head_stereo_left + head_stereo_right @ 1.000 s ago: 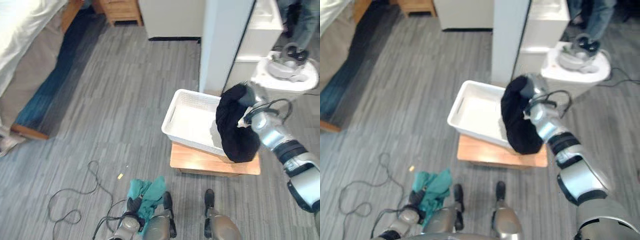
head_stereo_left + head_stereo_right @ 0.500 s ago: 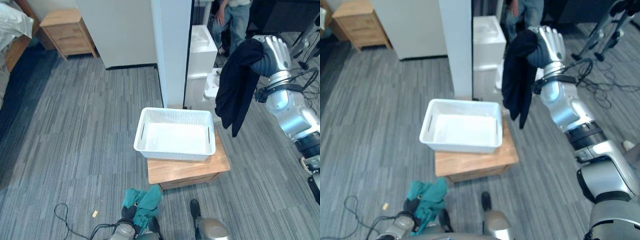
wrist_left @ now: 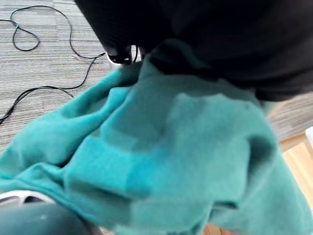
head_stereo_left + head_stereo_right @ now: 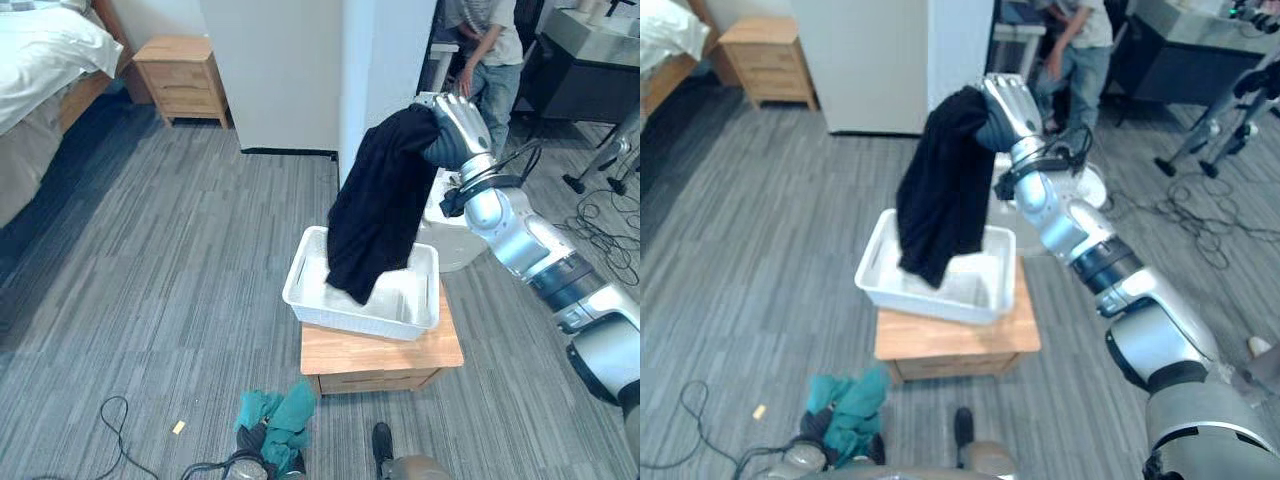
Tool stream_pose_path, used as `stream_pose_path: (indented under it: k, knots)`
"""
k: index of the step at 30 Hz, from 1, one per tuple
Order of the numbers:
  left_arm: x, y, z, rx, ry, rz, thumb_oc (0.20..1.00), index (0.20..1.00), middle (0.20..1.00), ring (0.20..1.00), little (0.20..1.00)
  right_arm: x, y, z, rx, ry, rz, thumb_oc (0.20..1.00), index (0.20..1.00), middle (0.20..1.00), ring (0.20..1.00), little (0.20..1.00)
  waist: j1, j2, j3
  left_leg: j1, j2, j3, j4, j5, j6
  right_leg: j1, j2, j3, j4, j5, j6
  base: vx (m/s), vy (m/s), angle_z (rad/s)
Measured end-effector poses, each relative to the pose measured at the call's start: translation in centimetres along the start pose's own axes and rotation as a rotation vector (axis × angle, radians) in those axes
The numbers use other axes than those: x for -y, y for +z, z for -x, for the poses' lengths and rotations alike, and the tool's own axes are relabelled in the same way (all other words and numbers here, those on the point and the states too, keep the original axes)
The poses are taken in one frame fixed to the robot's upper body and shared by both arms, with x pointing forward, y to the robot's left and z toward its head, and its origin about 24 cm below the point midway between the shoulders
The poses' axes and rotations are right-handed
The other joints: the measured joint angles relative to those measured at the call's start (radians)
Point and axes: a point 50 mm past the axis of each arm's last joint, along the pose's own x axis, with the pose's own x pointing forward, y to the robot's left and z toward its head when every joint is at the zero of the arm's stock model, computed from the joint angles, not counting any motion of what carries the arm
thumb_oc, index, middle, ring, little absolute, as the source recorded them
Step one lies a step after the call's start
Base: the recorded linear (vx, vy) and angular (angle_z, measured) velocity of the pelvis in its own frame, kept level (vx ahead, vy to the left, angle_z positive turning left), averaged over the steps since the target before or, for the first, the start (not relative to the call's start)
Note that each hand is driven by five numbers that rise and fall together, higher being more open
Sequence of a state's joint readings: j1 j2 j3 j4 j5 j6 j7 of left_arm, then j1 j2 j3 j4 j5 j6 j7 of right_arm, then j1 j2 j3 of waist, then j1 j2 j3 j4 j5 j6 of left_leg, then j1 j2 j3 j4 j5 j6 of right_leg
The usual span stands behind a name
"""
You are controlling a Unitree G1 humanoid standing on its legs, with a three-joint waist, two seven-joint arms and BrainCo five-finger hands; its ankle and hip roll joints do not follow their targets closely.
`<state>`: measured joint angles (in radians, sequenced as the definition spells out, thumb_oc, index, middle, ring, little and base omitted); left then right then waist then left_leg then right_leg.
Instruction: Tidy up the quilt and then pick up the clothes from the bed and put them into the laundry hamper.
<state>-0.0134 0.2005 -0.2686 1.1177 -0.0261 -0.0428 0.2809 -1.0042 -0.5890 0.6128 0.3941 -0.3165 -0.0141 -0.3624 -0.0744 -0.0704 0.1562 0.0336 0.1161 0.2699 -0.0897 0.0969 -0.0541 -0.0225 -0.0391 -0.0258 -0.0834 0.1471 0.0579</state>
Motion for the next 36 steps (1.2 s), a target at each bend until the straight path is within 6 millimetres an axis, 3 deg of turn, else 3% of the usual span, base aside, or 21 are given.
stream_pose_path:
  k: [6,7,10,14,17,20,21,24,31,33,36]
  knots:
    - [0.1,0.2,0.0,0.005,-0.003,-0.001,0.200,0.200,0.200,0.200,0.200,-3.5,-0.9,1.0,-0.068,0.114,0.010,0.200,0.200,0.200,0.200,0.200,0.005,0.017,0.004,-0.017,-0.002,-0.010,0.002,0.008,-0.005,-0.011,-0.002,-0.009,0.000,0.000,0.000,-0.01,-0.009,0.06]
    - [0.2,0.2,0.0,0.009,-0.008,-0.007,0.200,0.200,0.200,0.200,0.200,-4.9,-2.0,1.8,-0.130,0.162,0.015,0.200,0.200,0.200,0.200,0.200,0.009,0.030,0.005,-0.018,-0.002,-0.011,0.001,0.007,-0.005,-0.012,-0.003,-0.012,0.000,-0.001,-0.001,-0.04,-0.029,0.06]
    - [0.6,0.7,0.0,0.035,-0.025,-0.033,0.200,0.200,0.200,0.200,0.200,-6.7,-5.4,4.2,-0.268,0.273,0.112,0.200,0.200,0.200,0.200,0.200,0.025,0.071,0.019,-0.054,-0.007,-0.035,0.001,0.014,0.003,-0.035,-0.009,-0.035,0.000,-0.001,-0.001,-0.03,-0.020,0.20]
    - [0.8,0.4,0.2,0.030,-0.037,-0.045,0.200,0.200,0.200,0.200,0.200,-7.6,-8.0,6.4,-0.390,0.337,0.157,0.200,0.200,0.200,0.200,0.200,0.027,0.118,0.037,-0.083,-0.007,-0.039,0.003,0.025,-0.001,-0.061,-0.009,-0.045,0.000,0.001,0.000,-0.01,-0.025,0.09]
    - [1.0,0.6,0.2,0.040,-0.048,-0.043,0.200,0.200,0.200,0.200,0.200,-7.9,-10.5,8.4,-0.501,0.393,0.229,0.200,0.200,0.200,0.200,0.200,0.033,0.140,0.049,-0.084,-0.006,-0.041,0.005,0.027,-0.001,-0.061,-0.009,-0.048,0.000,0.001,-0.002,0.00,-0.006,0.02]
    - [1.0,1.0,0.1,0.051,-0.049,-0.040,0.200,0.200,0.200,0.200,0.200,-8.0,-11.4,9.4,-0.549,0.413,0.246,0.200,0.200,0.200,0.200,0.200,0.026,0.146,0.053,-0.082,-0.006,-0.040,0.006,0.027,-0.001,-0.059,-0.008,-0.048,0.000,0.004,-0.005,0.00,-0.012,0.00]
    - [1.0,1.6,0.1,0.078,-0.050,-0.034,0.200,0.200,0.200,0.200,0.200,-8.1,-11.9,10.2,-0.586,0.416,0.236,1.000,1.000,1.000,1.000,1.000,0.026,0.146,0.053,-0.081,-0.005,-0.041,0.006,0.027,-0.001,-0.057,-0.007,-0.050,0.000,0.004,-0.005,0.00,0.000,0.00]
    - [1.1,3.2,0.0,0.136,-0.060,-0.042,0.200,0.200,0.200,0.200,0.200,-8.8,-12.8,12.2,-0.641,0.458,0.236,1.000,1.000,1.000,1.000,1.000,0.025,0.146,0.054,-0.073,-0.006,-0.040,0.006,0.027,-0.002,-0.049,-0.008,-0.050,0.000,0.003,-0.005,0.00,0.000,0.00]
    - [1.0,7.6,0.3,0.326,-0.086,-0.025,0.200,0.200,0.200,0.200,0.200,-11.3,-13.8,20.5,-0.822,0.563,0.149,1.000,1.000,1.000,1.000,1.000,0.011,0.141,0.064,-0.046,-0.004,-0.039,0.000,0.006,-0.006,-0.024,-0.007,-0.045,0.000,-0.007,-0.003,0.00,-0.002,-0.03]
    - [-0.4,8.6,0.3,0.372,-0.049,-0.010,0.200,0.200,0.200,0.200,0.200,-11.4,-14.6,26.5,-0.933,0.646,0.165,1.000,1.000,1.000,1.000,1.000,-0.004,0.140,0.066,-0.046,-0.004,-0.038,0.000,0.005,-0.005,-0.019,-0.008,-0.046,0.000,-0.007,-0.003,0.00,0.000,-0.02]
    - [-1.8,9.2,0.3,0.398,-0.009,0.018,0.200,0.200,0.200,0.200,0.200,-9.0,-15.3,31.1,-0.914,0.677,0.322,1.000,1.000,1.000,1.000,1.000,-0.026,0.136,0.071,-0.018,-0.006,-0.033,0.000,0.006,-0.004,0.002,-0.009,-0.041,0.000,-0.008,-0.005,0.02,-0.003,-0.05]
